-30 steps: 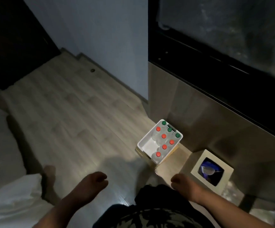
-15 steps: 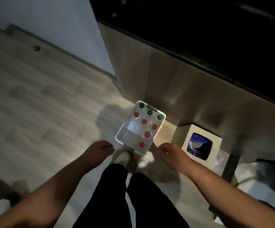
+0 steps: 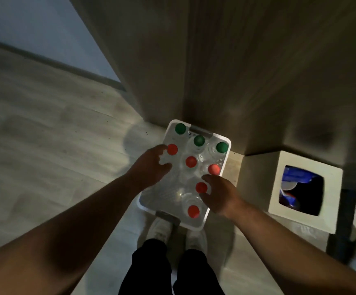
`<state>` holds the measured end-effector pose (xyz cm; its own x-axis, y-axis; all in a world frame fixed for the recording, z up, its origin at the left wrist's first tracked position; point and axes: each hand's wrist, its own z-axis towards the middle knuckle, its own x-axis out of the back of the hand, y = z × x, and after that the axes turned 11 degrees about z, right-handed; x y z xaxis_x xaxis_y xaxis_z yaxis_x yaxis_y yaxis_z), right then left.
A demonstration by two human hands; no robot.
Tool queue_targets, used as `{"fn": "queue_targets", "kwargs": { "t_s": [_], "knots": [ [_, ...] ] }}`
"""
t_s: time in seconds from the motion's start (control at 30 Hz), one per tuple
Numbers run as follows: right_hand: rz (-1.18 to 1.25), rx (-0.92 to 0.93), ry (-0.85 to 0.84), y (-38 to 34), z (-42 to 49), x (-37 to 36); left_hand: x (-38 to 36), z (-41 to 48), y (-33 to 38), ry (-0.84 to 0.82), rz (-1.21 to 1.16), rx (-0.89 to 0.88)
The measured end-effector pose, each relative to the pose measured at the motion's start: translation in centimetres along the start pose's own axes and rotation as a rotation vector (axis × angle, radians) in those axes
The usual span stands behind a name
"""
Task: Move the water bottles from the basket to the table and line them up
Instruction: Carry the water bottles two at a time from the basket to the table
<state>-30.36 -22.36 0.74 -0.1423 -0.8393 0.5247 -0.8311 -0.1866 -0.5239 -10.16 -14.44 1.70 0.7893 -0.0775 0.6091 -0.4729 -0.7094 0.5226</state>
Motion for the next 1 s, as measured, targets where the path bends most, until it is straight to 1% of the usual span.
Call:
{"fn": "queue_targets", "kwargs": {
  "t_s": [0.1, 0.23, 0.33, 0.43, 0.57, 0.67, 0.77, 0.87, 1.0],
  "knots": [
    [0.007, 0.037, 0.051, 1.5, 1.3, -2.0, -1.0, 3.2, -1.1, -0.006, 0.101, -0.064],
    [0.075, 0.069, 0.165, 2.8, 2.1, -3.5, -1.2, 5.8, -1.4, 0.004, 0.322, -0.118],
    [0.05, 0.068, 0.205, 2.5, 2.2, -3.8, -1.2, 6.0, -0.7, 0.0, 0.431, -0.168],
    [0.118, 0.081, 0.228, 2.2, 1.2, -3.3, -0.7, 5.0, -0.6, 0.025, 0.478, -0.188],
    [0.156, 0.065, 0.232, 1.0, -2.0, -1.0, 2.0, 1.8, -0.3, 0.092, 0.412, -0.189],
    [0.192, 0.036, 0.25, -1.3, -5.3, 1.2, 4.8, -2.0, 1.0, 0.124, 0.303, -0.153],
    [0.242, 0.021, 0.274, -4.2, -9.2, 3.5, 8.1, -6.5, 3.0, 0.146, 0.265, -0.149],
    [0.278, -0.015, 0.328, -7.2, -13.2, 5.5, 11.4, -10.7, 5.3, 0.14, 0.245, -0.144],
    [0.384, -0.066, 0.424, -11.4, -19.7, 8.1, 15.9, -17.0, 8.8, 0.144, 0.2, -0.141]
  ]
}}
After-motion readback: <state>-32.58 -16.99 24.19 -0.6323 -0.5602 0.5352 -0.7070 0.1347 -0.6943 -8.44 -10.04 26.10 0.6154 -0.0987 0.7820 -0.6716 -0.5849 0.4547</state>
